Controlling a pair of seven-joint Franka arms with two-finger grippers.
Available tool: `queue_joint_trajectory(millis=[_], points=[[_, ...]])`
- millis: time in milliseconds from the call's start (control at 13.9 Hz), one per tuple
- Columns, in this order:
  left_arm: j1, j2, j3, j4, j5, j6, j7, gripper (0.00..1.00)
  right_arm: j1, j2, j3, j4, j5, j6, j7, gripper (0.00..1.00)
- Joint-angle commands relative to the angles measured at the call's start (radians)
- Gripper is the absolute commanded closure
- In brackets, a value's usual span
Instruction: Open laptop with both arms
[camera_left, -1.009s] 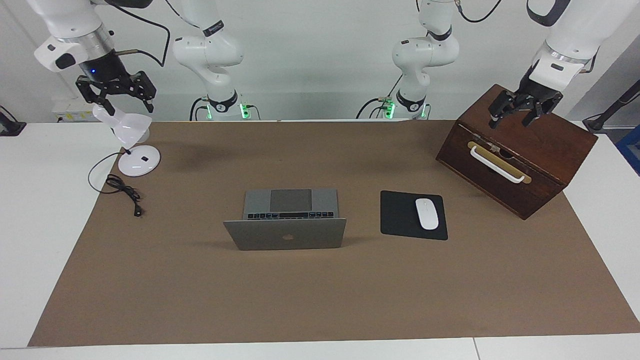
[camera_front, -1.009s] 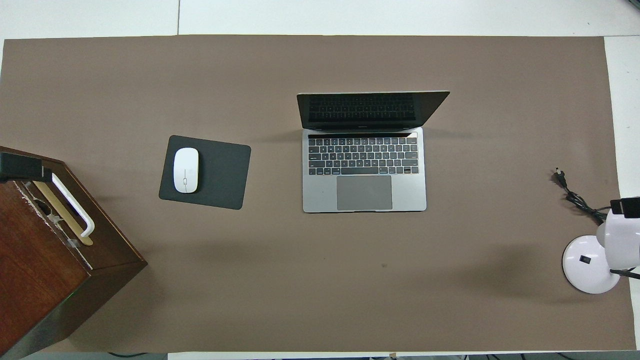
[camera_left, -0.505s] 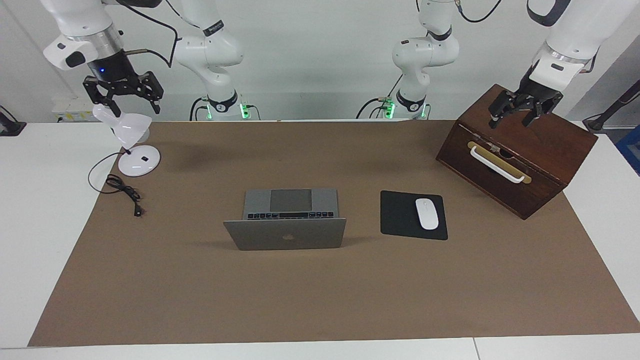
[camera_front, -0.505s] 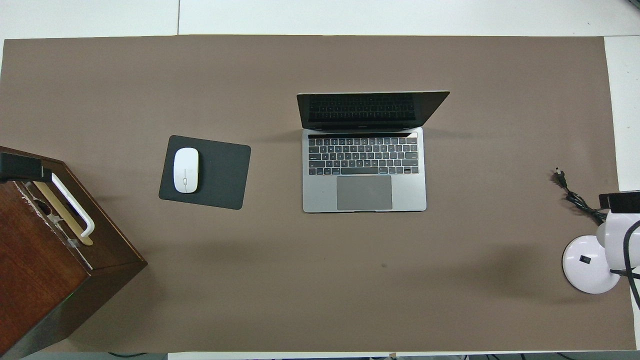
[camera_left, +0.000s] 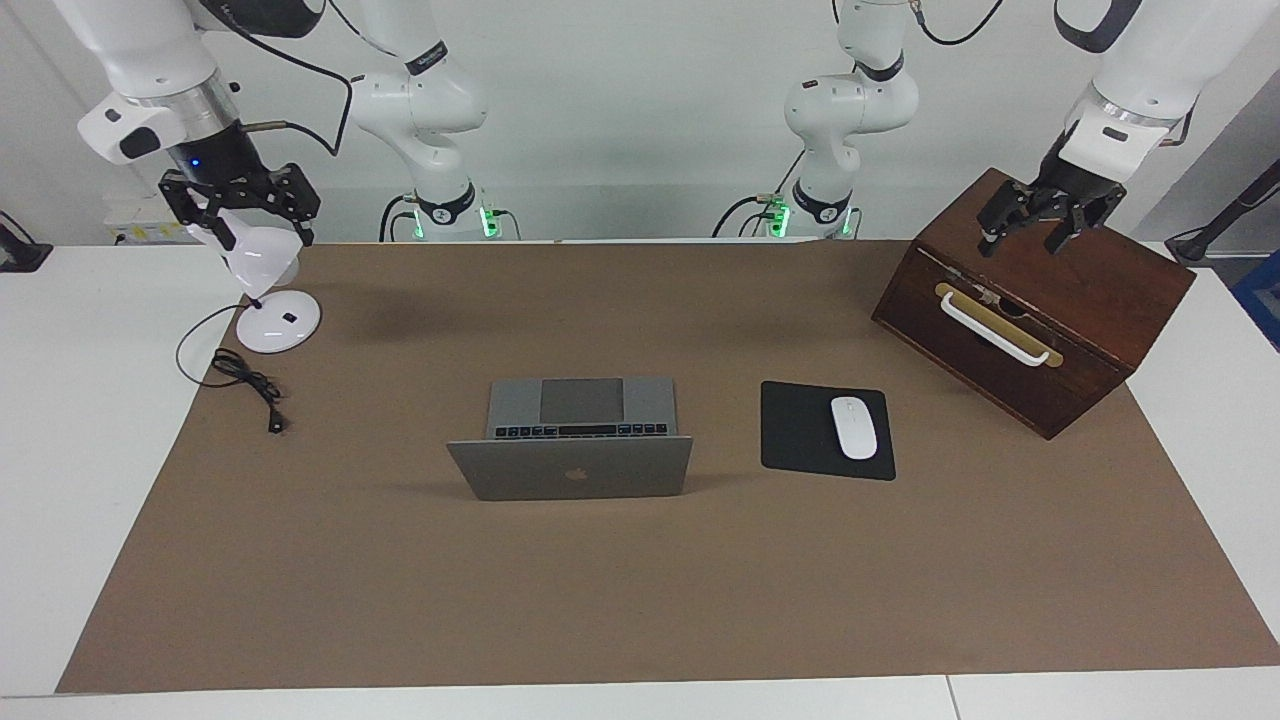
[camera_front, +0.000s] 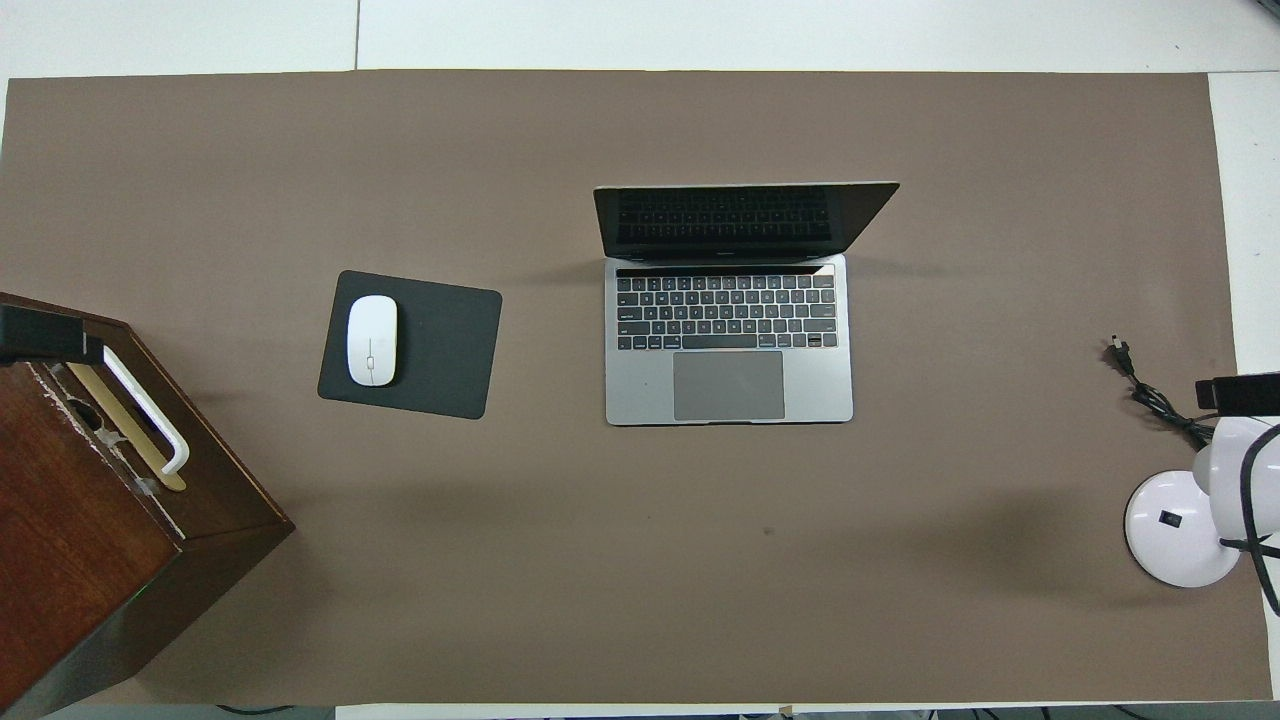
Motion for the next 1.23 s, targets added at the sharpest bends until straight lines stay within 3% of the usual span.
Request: queue_joint_trajectory(millis=[0, 144, 505, 1153], points=[[-0.004, 0.006, 0.005, 0.020, 0.020, -0.024, 0.009, 0.00, -0.031, 0.078, 0.006, 0.116, -0.011, -0.054, 0.017, 0.00], [-0.004, 0.006, 0.005, 0.020, 0.020, -0.024, 0.009, 0.00, -0.028, 0.110, 0.006, 0.179, -0.007, -0.080, 0.017, 0.00], [-0.004, 0.006, 0.005, 0.020, 0.020, -0.022, 0.009, 0.00, -0.030, 0.145, 0.000, 0.219, 0.012, -0.083, 0.017, 0.00], [-0.004, 0.006, 0.005, 0.020, 0.020, -0.022, 0.009, 0.00, -0.059, 0.159, 0.006, 0.220, 0.007, -0.088, 0.051, 0.00]])
